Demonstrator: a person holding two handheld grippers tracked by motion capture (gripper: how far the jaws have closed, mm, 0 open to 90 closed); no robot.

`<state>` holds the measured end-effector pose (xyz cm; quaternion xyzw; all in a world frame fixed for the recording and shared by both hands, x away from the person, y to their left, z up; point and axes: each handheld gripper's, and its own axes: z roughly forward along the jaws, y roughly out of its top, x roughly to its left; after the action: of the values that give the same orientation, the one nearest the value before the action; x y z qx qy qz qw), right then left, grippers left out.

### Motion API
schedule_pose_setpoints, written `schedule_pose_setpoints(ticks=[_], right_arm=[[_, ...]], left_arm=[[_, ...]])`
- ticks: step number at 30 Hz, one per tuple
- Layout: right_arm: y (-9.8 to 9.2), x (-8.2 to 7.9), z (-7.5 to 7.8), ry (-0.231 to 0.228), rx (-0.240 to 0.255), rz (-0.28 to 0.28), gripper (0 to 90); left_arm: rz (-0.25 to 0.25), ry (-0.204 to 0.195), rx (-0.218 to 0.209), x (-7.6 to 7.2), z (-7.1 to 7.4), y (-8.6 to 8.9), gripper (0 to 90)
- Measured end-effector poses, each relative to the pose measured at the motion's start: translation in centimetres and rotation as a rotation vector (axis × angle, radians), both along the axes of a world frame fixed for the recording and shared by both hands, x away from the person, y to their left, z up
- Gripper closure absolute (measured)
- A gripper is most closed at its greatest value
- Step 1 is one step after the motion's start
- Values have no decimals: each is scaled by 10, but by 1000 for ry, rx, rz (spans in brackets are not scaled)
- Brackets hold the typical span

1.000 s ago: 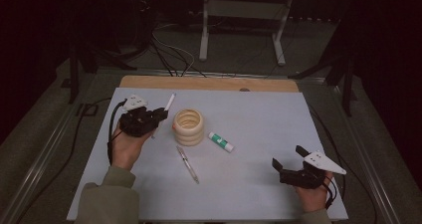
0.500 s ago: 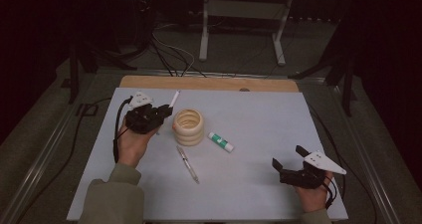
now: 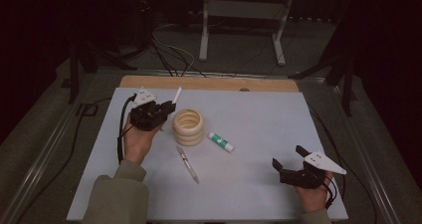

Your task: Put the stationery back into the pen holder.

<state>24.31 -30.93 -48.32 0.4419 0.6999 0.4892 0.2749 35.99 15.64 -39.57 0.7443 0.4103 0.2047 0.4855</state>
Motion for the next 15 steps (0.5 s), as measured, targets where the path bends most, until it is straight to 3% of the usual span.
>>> schedule_pose_setpoints(ticks=[15], right_arm=[[0, 0, 0, 1, 1, 0, 0]], left_arm=[[-7, -25, 9, 9, 1, -15, 796]])
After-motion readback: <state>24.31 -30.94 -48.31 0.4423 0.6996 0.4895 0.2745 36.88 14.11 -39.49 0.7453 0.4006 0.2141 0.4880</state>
